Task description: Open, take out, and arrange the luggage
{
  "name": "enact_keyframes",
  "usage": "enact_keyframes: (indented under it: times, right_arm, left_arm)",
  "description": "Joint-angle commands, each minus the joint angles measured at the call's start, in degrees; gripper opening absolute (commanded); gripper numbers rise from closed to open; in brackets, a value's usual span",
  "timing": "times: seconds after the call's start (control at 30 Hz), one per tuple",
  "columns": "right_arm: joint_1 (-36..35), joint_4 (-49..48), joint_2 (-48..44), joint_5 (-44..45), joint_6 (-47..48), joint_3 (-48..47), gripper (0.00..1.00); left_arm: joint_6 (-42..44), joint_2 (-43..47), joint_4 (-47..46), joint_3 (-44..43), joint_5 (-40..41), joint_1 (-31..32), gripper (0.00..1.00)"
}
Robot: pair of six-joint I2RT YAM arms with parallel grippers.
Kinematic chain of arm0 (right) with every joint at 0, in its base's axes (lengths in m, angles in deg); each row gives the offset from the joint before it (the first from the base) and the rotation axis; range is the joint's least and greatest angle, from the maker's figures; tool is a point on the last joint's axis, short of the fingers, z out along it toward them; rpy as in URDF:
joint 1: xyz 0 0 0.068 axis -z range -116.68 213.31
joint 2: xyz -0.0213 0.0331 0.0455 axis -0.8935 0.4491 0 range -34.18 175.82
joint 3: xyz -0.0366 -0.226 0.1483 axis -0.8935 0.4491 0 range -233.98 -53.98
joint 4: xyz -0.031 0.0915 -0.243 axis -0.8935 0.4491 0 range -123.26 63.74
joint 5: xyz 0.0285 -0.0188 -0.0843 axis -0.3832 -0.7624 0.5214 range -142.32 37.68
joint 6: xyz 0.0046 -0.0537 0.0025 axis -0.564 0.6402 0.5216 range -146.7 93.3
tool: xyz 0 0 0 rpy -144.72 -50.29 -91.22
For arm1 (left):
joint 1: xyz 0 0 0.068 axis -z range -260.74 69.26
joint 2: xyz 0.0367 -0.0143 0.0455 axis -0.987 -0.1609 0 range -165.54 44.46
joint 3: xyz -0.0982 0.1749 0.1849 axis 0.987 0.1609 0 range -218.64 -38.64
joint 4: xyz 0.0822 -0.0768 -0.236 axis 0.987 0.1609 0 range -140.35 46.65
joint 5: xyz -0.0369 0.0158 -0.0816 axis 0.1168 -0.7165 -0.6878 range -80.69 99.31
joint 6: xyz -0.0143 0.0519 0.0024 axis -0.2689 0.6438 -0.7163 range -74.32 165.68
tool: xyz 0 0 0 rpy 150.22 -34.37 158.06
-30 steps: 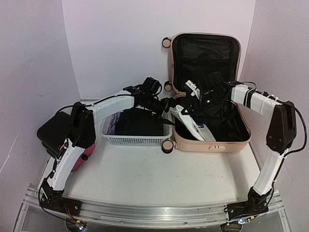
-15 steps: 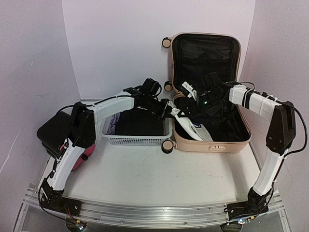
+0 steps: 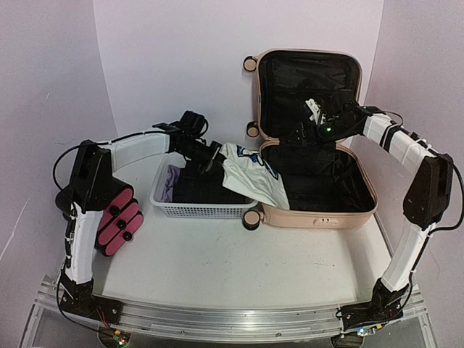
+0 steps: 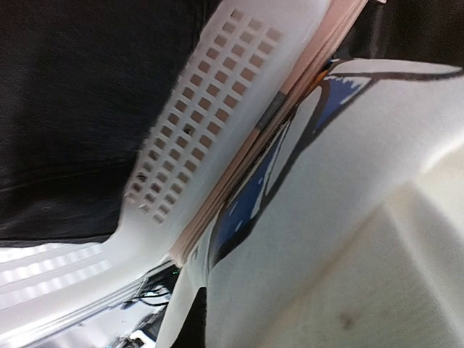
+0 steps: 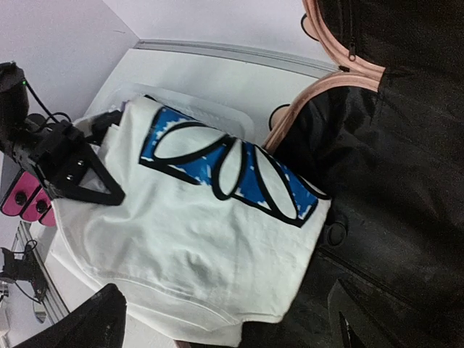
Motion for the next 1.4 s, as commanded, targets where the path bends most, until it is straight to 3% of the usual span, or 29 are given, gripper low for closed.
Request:
enact_keyframes:
  times: [0.0, 0.23, 0.77, 1.37]
  right_arm:
    - [-0.6, 2.7, -0.3, 2.8, -1.0, -3.1, 0.98]
    - [-0.6, 3.8, 1.1, 1.9, -1.5, -5.2, 0.98]
    - [-0.6, 9.5, 4.3, 5.2, 1.5, -13.3, 0.98]
    - [-0.6, 11.4, 6.6, 6.7, 2.7, -16.6, 0.98]
  left_arm:
    - [11.0, 6.3, 2.8, 2.7, -3.4, -3.4, 0.0]
    - [24.0, 5.2, 9.5, 2.2, -3.7, -5.8, 0.0]
    - [40.9, 0.0, 20.8, -1.5, -3.1, -13.3, 0.0]
    - [56.7, -3.5, 36.3, -10.3, 10.1, -16.6, 0.0]
